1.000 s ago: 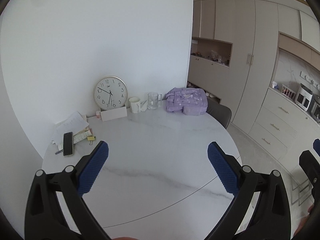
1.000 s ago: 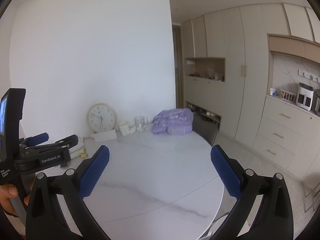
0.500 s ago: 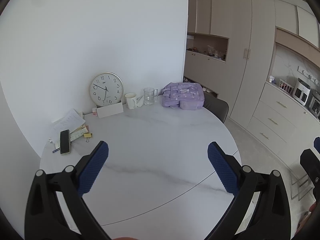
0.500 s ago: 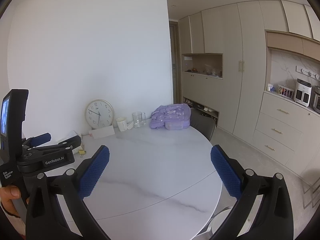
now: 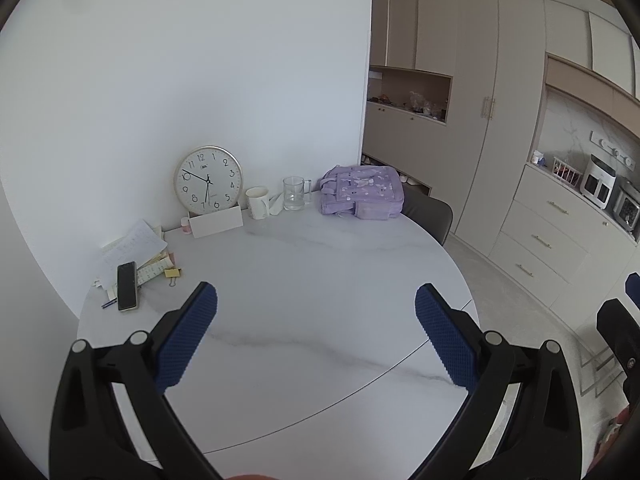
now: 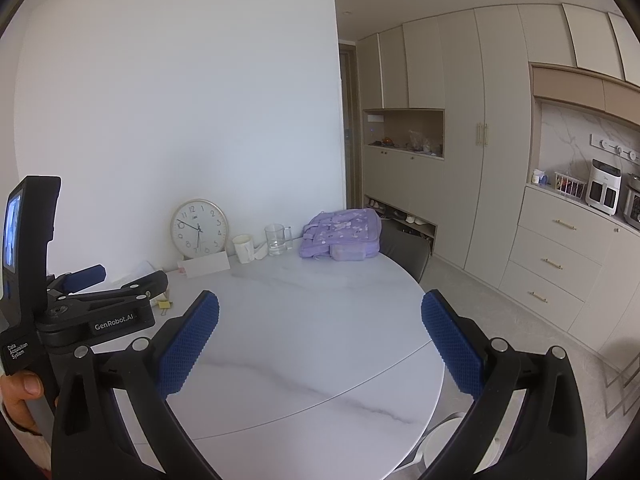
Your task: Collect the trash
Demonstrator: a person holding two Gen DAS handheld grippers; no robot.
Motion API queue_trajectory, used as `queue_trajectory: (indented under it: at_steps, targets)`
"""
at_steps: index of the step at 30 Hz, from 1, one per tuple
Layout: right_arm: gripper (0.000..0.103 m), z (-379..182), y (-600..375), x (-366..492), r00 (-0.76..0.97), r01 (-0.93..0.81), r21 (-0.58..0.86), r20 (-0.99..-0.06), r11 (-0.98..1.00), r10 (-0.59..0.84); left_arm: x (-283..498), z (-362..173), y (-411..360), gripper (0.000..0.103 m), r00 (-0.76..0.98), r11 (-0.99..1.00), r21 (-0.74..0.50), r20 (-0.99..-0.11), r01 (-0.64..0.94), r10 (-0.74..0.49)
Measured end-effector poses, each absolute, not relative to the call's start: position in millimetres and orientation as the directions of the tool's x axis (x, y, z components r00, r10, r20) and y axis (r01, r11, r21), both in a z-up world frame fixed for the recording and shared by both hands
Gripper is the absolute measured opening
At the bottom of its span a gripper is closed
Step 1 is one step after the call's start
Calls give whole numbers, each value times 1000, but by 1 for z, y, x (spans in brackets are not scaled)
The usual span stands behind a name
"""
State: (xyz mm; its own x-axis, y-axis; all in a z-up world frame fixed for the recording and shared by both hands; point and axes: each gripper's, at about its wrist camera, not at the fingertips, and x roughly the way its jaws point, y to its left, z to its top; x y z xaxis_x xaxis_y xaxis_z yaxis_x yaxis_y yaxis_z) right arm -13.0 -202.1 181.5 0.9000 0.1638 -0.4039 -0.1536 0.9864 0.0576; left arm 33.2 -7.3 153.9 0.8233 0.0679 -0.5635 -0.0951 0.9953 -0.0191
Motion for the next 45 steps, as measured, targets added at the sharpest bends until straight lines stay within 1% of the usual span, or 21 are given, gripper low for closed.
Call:
queue_trajectory:
  at_steps: [45]
  targets:
    - [101, 183, -202, -17, 898, -152, 51, -410, 987, 159, 25, 156, -6, 95, 822, 996, -35, -567, -85, 50]
